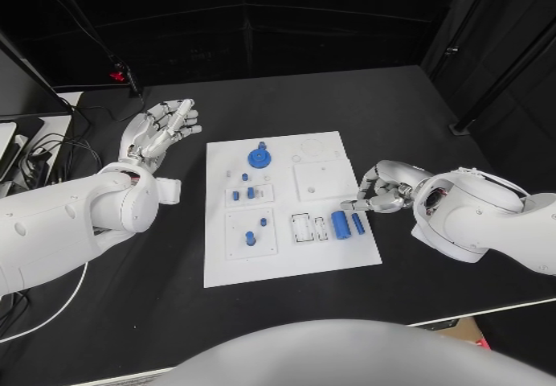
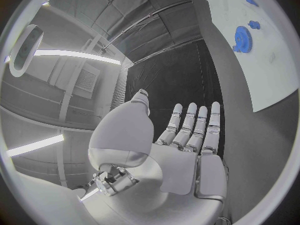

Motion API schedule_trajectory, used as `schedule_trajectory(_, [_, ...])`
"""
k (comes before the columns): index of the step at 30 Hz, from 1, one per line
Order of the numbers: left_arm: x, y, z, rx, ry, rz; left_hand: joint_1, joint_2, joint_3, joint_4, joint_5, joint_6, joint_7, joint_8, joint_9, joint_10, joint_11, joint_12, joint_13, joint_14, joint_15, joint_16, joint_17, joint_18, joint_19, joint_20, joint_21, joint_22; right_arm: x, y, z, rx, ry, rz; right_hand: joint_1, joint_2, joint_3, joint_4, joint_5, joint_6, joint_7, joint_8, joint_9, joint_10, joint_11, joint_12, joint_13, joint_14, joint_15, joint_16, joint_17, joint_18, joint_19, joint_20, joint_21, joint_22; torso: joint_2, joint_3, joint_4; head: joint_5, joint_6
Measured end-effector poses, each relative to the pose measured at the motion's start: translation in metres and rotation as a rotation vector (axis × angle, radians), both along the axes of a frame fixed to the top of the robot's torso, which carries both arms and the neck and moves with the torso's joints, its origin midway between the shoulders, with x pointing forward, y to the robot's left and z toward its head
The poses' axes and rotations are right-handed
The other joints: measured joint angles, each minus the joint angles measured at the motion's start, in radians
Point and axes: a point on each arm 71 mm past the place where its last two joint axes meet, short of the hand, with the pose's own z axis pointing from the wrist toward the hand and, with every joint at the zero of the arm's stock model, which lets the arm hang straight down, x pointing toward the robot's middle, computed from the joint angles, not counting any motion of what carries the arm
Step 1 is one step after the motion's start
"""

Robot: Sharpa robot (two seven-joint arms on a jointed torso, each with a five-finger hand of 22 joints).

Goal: Assemble the parts on the task board

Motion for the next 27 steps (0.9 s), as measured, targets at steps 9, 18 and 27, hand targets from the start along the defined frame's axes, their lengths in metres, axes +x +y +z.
schedule_trajectory(9, [0.001,0.001,0.0,0.001,-0.001,0.003,0.0,0.0,0.0,0.0,0.0,0.0,0.0,0.005,0.0,0.0,0.0,0.0,0.0,0.0,0.0,0.0,-0.001,0.0,0.0,0.0,0.0,0.0,-0.005,0.008,-0.011,-0.037,0.049,0.024,0.0,0.0,0.0,0.0,-0.006,-0.003,-0.003,0.005,0.004,0.0,0.0,0.0,0.0,0.0,0.0,0.0,0.0,0.0,0.0,0.0,0.0,0.0,-0.001,0.0014,0.001,-0.005,0.0])
schedule_trajectory(18, [0.001,0.002,0.0,0.002,-0.001,0.004,0.0,0.0,0.0,0.0,0.0,0.0,0.0,0.005,0.0,0.0,0.0,0.0,0.0,0.0,0.0,0.0,-0.002,0.0,0.0,0.0,0.0,0.0,-0.008,0.014,-0.018,-0.056,0.086,0.047,0.0,0.0,0.0,0.0,-0.011,-0.003,-0.003,0.011,0.005,0.0,0.0,0.0,0.0,0.0,0.0,0.0,0.0,0.0,0.0,0.0,0.0,0.0,-0.001,0.0023,0.001,-0.002,0.0])
schedule_trajectory(27, [0.001,0.002,0.0,0.002,-0.001,0.005,0.004,0.004,0.0,0.0,0.004,0.0,0.0,0.005,-0.001,0.0,0.0,0.0,-0.001,0.0,0.0,0.0,-0.002,0.0,0.0,0.0,0.0,-0.001,-0.009,0.018,-0.019,-0.062,0.098,0.06,-0.005,0.005,0.004,0.001,-0.015,0.003,-0.008,0.017,0.009,0.004,-0.004,0.0,0.0,-0.004,-0.004,0.0,0.0,0.0,-0.003,-0.003,-0.004,0.0,-0.001,0.0026,0.001,0.001,0.0])
